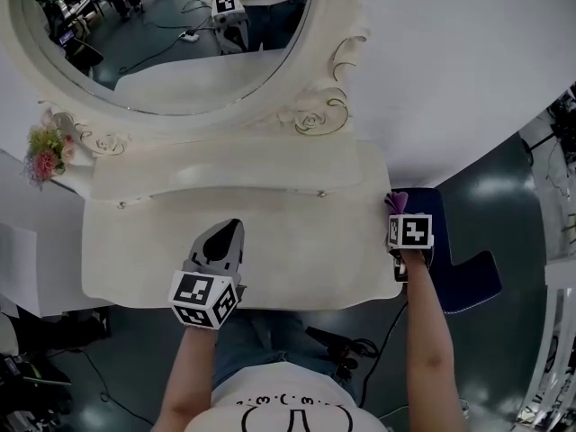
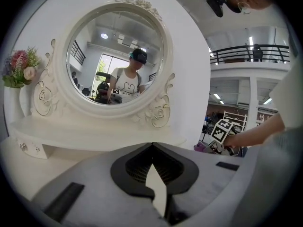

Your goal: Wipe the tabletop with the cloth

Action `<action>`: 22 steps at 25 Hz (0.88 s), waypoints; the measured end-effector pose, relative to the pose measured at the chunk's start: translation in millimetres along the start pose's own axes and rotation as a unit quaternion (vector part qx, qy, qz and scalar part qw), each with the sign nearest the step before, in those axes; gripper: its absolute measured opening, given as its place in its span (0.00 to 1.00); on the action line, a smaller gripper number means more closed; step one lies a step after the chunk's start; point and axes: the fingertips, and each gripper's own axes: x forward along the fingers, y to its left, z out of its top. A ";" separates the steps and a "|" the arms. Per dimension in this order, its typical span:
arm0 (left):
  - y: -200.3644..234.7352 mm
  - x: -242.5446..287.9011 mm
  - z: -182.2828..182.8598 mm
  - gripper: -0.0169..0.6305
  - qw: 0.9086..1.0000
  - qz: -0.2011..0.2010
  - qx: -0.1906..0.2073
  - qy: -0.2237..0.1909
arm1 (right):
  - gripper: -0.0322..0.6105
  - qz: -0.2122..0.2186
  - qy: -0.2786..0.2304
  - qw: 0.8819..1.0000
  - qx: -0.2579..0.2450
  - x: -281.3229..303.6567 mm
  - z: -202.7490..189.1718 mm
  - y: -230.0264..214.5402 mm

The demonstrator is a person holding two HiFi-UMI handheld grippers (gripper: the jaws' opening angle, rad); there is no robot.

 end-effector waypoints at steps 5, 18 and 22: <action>3.9 1.4 -2.5 0.02 1.000 0.006 -0.001 0.003 | 0.16 -0.004 0.017 0.999 -0.034 9.1 -0.1 11.9; 14.8 -1.0 -6.5 0.02 1.000 -0.010 0.008 0.013 | 0.15 0.013 0.022 0.995 -0.098 14.9 14.0 81.6; 22.7 -6.0 -3.5 0.02 1.000 -0.010 0.008 0.011 | 0.15 0.029 0.024 0.997 -0.072 11.9 13.5 98.5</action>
